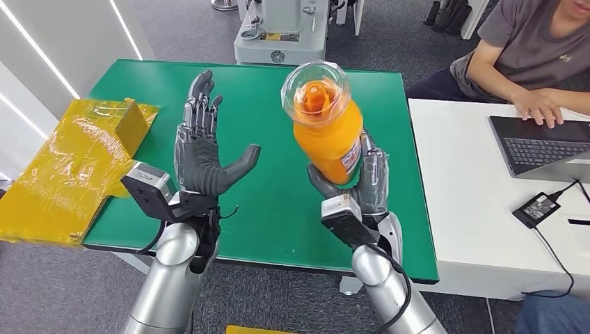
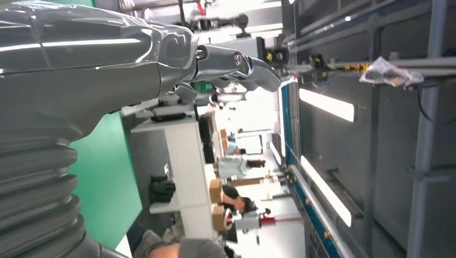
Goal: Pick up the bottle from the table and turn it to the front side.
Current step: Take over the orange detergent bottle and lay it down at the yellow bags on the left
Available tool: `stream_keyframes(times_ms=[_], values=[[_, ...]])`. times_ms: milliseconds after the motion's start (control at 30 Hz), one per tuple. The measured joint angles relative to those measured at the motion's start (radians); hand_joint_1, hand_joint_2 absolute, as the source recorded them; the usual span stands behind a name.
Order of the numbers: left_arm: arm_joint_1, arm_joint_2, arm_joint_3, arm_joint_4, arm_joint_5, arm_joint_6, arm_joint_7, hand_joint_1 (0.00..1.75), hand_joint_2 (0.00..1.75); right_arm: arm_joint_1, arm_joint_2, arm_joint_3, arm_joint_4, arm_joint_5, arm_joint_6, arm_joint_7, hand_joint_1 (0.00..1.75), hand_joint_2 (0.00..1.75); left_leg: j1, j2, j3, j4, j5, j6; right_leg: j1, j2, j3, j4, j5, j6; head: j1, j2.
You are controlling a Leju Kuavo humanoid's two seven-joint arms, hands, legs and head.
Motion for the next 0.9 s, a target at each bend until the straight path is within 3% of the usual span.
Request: stream_keyframes(times_ms=[333,900], values=[[0.056,-0.006,-0.001,-0.099,-0.091,0.153,-0.025,0.0,1.75,-0.006,0.004,-0.002,0.039,0.024,0.063,0.116,1.75,1.75,0.0,0.0,0.0,0.0,0.0,0.0,0.0,0.0,0.0,0.0,0.0,0.0,0.0,0.0],[0.128,-0.009,-0.011,-0.26,-0.115,0.146,-0.013,0.0,1.75,-0.016,0.015,-0.002,0.092,0.072,0.127,0.182,1.75,1.75,0.0,0.0,0.0,0.0,0.0,0.0,0.0,0.0,0.0,0.0,0.0,0.0,0.0,0.0]])
